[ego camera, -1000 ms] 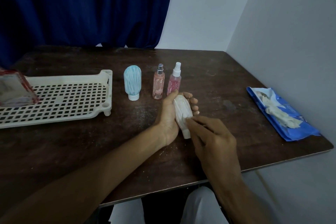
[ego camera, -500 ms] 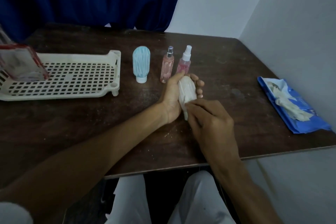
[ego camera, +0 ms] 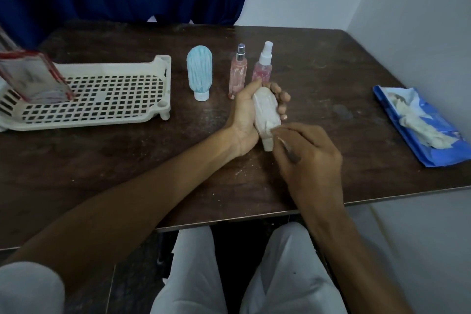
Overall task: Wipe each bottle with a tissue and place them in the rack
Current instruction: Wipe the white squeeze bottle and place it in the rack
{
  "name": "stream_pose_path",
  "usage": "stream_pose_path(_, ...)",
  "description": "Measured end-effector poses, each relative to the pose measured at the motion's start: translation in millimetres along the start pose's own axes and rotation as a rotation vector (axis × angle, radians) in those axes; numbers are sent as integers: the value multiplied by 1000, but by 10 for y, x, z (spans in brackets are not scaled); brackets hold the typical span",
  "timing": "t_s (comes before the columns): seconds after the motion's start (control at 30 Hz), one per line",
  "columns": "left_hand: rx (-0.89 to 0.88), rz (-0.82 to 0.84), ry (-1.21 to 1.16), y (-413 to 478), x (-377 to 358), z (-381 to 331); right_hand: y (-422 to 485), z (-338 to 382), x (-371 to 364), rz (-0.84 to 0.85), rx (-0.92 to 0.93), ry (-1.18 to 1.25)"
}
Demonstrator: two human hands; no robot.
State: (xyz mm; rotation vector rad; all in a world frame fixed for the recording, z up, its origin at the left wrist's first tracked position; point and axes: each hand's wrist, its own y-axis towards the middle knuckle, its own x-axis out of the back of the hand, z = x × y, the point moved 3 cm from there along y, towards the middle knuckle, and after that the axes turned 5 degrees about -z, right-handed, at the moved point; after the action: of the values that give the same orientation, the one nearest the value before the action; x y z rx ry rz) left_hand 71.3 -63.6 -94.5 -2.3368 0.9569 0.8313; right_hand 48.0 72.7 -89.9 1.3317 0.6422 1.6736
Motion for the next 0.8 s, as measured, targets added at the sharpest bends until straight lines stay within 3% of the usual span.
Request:
stream_pose_path(0.3,6,3,-26,10,13,35,-62,42,-62,33,55,10)
stream_pose_path(0.8,39,-14,-24,21,18,48,31,-80,-1,9,-26,-21)
